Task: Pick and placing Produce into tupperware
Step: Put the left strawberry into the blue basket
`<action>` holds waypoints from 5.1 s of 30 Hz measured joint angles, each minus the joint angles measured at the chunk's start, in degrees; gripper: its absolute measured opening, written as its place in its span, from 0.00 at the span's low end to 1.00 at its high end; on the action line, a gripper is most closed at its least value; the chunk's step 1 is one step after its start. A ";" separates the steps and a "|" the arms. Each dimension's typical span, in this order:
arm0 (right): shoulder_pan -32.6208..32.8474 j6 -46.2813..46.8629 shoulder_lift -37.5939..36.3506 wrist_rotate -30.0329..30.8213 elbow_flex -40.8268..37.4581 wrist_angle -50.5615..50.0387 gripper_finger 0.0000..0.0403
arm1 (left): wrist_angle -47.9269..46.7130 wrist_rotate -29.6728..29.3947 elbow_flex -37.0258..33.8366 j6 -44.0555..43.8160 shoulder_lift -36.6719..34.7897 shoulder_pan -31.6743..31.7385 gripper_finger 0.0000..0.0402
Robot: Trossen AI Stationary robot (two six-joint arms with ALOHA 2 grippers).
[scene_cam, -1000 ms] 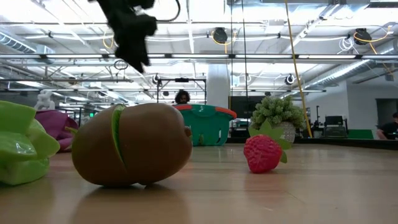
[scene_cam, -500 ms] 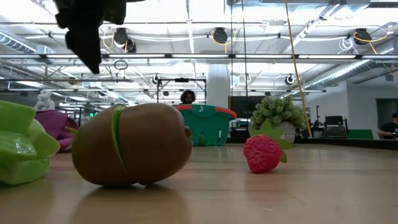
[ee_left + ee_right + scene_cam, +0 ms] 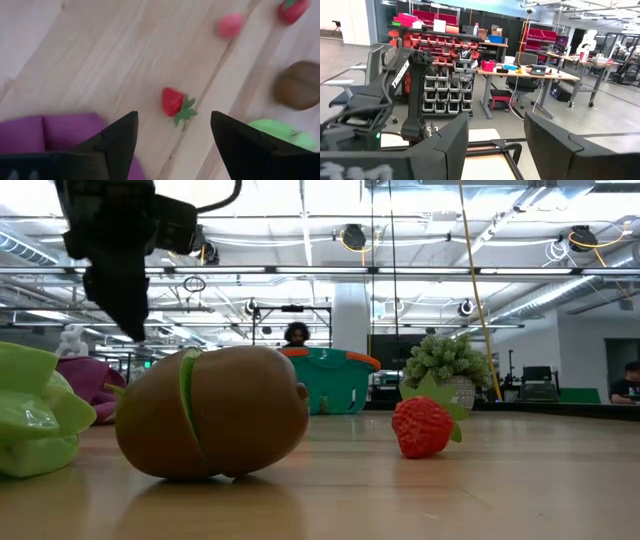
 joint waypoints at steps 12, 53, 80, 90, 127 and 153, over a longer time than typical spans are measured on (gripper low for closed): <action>0.00 -0.04 0.00 0.00 0.00 -0.14 0.45 | 5.63 3.43 0.12 0.61 10.28 -0.65 0.64; 0.02 1.17 0.00 -0.24 -0.02 -0.44 0.45 | 8.87 3.14 0.10 3.68 16.02 0.57 0.64; 0.01 1.20 0.00 -0.26 -0.02 -0.41 0.45 | 8.85 2.99 0.10 4.20 18.59 0.57 0.49; 0.02 1.21 0.00 -0.26 -0.02 -0.42 0.45 | 8.96 3.87 0.10 4.87 18.53 0.61 0.34; 0.02 -3.25 -2.82 -0.26 -0.11 11.67 0.45 | -22.80 -19.42 25.34 32.34 16.65 21.49 0.37; -0.11 -6.80 -5.14 -0.22 -0.04 6.70 0.45 | 7.89 2.83 25.34 45.62 17.72 46.51 0.37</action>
